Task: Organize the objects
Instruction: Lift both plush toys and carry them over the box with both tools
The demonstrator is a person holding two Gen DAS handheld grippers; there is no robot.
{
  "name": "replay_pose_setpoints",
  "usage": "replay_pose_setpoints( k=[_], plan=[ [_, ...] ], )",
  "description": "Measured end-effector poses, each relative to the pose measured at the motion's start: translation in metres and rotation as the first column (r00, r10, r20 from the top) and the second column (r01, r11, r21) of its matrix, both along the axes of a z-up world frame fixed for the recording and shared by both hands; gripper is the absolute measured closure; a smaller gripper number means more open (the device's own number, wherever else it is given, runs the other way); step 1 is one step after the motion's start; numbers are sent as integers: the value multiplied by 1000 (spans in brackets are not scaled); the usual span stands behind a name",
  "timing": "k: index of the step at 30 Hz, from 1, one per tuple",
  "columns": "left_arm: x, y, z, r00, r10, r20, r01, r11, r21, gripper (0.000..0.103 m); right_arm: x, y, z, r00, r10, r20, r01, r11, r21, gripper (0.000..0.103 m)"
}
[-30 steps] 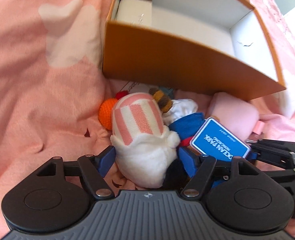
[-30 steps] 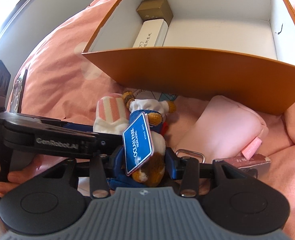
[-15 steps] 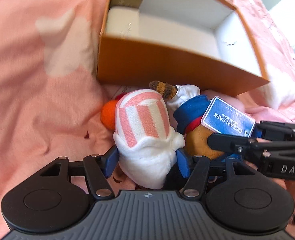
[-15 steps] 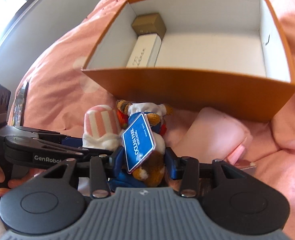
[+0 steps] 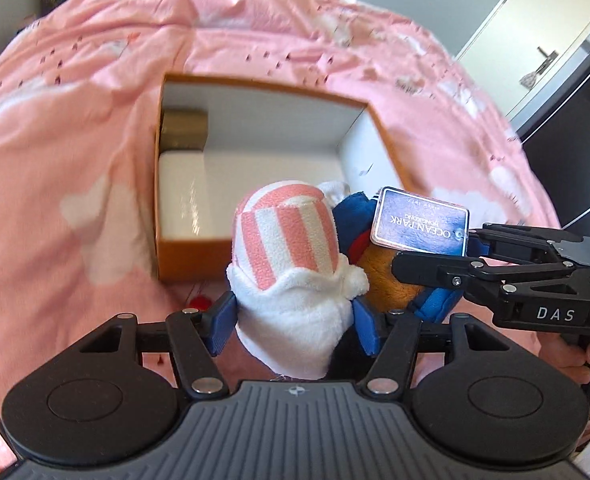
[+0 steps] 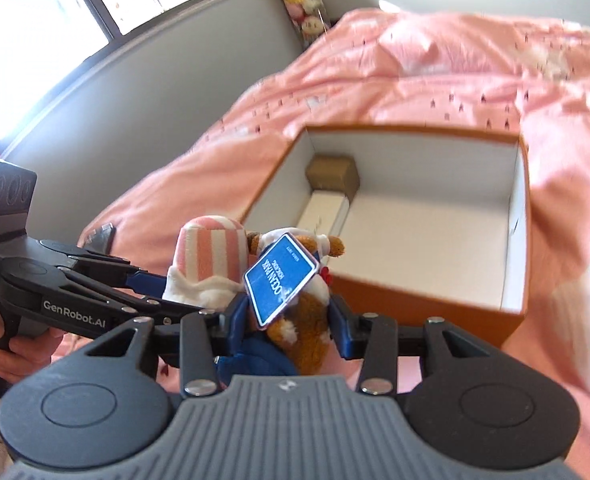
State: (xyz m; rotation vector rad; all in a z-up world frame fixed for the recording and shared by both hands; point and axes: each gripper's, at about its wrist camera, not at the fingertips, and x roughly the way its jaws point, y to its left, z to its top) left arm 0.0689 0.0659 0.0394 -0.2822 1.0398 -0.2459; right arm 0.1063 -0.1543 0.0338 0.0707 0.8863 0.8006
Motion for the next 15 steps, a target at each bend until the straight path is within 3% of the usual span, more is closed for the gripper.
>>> replay_pose_setpoints(
  k=[6,9,15],
  plan=[
    [24,-2,31,994,-8,108,8,1000,2,34,10,-4,36,990,-36,135,29,998,55,58],
    [44,-1,36,992,-8,124,8,1000,-2,34,22,-4,44,983,-68,171,54,995,81,58],
    [90,-6,19,997,-35,66,34,999,13,34,59,-5,29,980,-154,123,139,983,123,58]
  ],
)
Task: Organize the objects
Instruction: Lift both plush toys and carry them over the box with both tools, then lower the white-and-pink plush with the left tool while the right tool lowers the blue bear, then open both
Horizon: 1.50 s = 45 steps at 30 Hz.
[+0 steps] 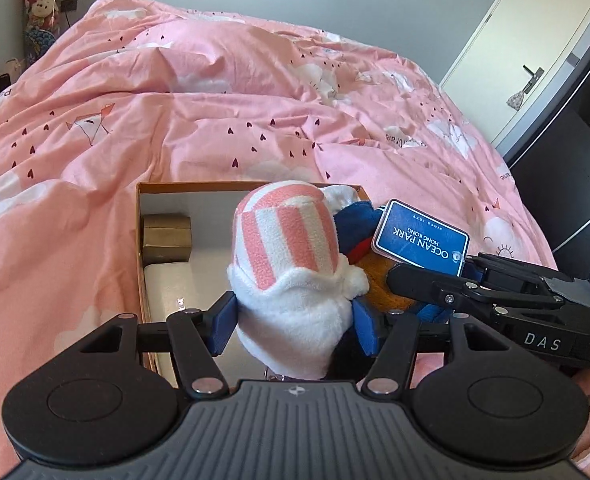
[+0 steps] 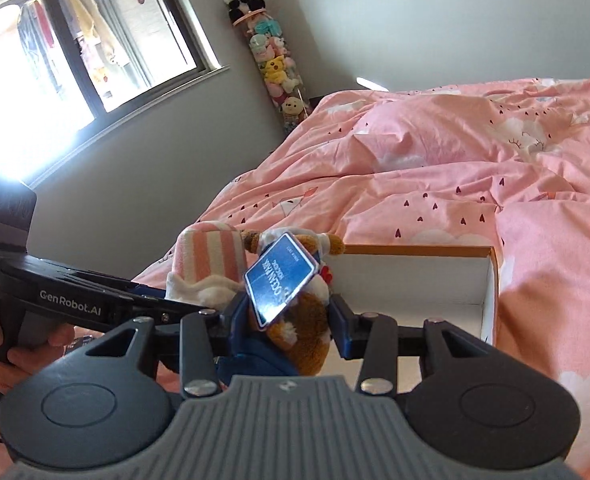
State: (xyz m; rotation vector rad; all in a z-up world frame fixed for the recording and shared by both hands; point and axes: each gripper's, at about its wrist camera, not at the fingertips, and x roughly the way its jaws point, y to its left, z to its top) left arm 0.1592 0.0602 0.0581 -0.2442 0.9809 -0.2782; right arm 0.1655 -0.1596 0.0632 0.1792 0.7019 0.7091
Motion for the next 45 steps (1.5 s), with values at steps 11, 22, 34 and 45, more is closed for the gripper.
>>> replay_pose_setpoints(
  k=[11,22,34,45],
  plan=[
    [56,0,-81,965,-41,-260,41,999,-5,35,48,8,-83,980,-64,-190,54,997,-60,58],
    [69,-3,-120,920,-102,-379,133,989,57,34,62,18,-131,956,-65,-287,35,994,-108,58],
    [71,-4,-130,894,-135,-426,178,982,64,34,71,22,-153,916,-88,-391,23,985,-169,56],
    [70,11,-132,902,-114,-417,136,991,22,29,77,23,-152,915,-91,-392,15,981,-193,53]
  ],
)
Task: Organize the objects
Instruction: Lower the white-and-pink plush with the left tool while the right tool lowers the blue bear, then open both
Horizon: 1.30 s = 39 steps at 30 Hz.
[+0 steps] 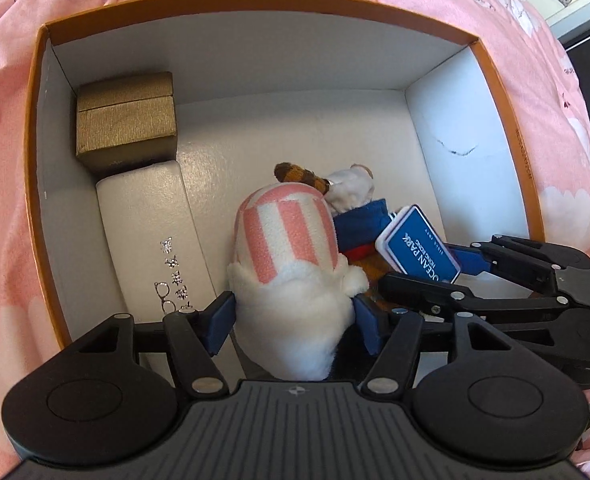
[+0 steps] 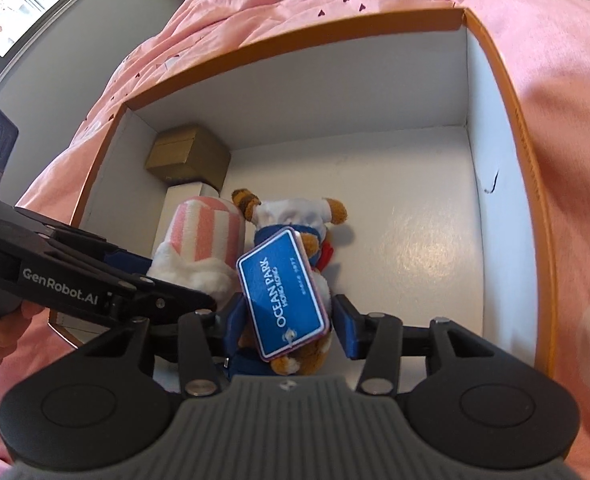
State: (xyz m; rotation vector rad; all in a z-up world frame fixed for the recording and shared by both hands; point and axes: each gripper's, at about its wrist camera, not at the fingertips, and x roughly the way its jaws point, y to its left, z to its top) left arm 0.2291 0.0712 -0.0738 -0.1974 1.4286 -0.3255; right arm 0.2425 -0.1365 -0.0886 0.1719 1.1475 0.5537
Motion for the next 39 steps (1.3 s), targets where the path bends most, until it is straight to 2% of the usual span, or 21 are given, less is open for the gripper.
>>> replay_pose_setpoints(
  k=[4,8,14,17,21,24,28,31,34,39],
  plan=[
    [-9,6,7,999,8,44,-7,1000,-19,28,4,-3,9,1000,0,30,0,1000,3,53],
    [-21,0,17,994,-14,107,12,1000,12,26,7,-5,10,999,11,35,-11,1000,-3,56],
    [-26,-7,31,988,0,156,-3,1000,17,26,9,-5,2,1000,15,8,-15,1000,-7,56],
    [-24,-9,21,991,20,129,-23,1000,19,27,9,-2,-2,1000,21,-3,-21,1000,-13,56],
    [-22,-2,0,989,129,69,-125,990,-62,36,9,0,-6,1000,30,-8,-31,999,-18,57],
    [-19,3,-3,979,200,34,-196,976,-91,41,10,1,-8,999,47,-10,-47,999,-14,65],
    [-13,10,0,967,250,-56,-254,963,-92,48,14,-3,0,998,60,-33,-58,996,63,81],
    [-8,13,1,955,283,-93,-291,952,-92,49,15,0,6,996,78,-33,-75,994,76,83],
    [-1,13,-6,938,329,-107,-338,938,-80,49,16,8,4,996,84,-24,-83,996,38,83],
    [1,10,-13,924,377,-62,-380,924,-47,49,14,14,3,997,76,-15,-76,997,2,82]
  ],
)
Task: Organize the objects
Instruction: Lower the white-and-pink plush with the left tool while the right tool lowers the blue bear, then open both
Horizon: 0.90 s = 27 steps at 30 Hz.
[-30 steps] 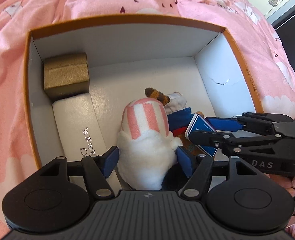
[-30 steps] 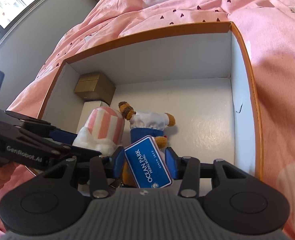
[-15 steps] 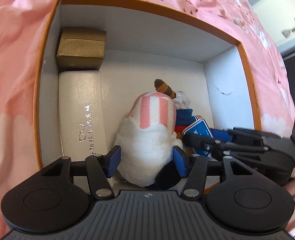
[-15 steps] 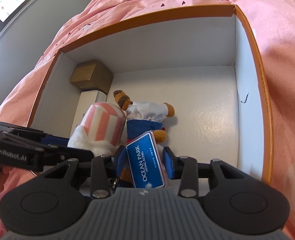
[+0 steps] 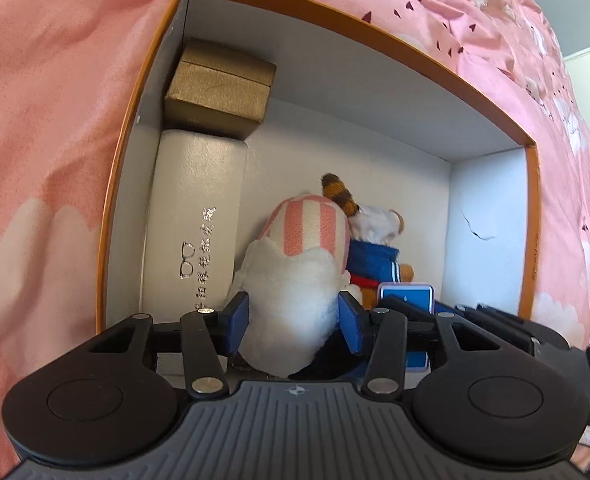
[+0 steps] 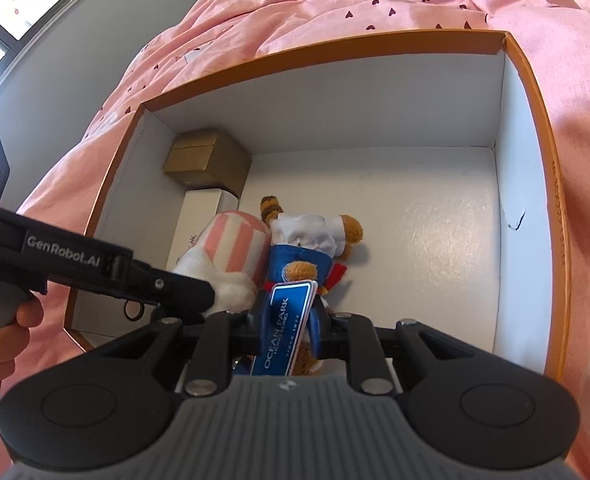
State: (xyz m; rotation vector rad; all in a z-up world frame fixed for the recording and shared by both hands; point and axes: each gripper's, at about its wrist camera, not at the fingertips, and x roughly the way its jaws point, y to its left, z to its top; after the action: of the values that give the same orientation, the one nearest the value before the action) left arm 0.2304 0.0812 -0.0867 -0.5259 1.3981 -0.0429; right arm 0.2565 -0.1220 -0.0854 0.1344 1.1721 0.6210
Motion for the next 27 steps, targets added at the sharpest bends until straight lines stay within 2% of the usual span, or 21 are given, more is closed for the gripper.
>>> replay_pose_setpoints(
  k=[8,10,14,20,24,27],
  plan=[
    [4,-7,-5,1000,25,13,-26,999,22,46,0,5,-4,1000,-14,8,14,1000,-7,79],
    [3,-7,-4,1000,8,-7,-8,1000,13,46,0,4,-4,1000,-19,7,19,1000,-2,76],
    [2,-4,-8,999,22,-33,-22,1000,-3,46,2,5,-6,1000,4,-13,-4,1000,-1,78],
    [7,-9,-7,1000,14,-17,-14,999,33,42,6,10,-10,1000,-1,-19,1,1000,-5,77],
    [6,-7,0,1000,-9,17,9,1000,19,36,5,6,-5,1000,-21,8,21,1000,5,68],
    [3,-4,5,999,-15,49,14,1000,7,34,5,2,-2,999,-41,25,41,999,4,65]
  ],
)
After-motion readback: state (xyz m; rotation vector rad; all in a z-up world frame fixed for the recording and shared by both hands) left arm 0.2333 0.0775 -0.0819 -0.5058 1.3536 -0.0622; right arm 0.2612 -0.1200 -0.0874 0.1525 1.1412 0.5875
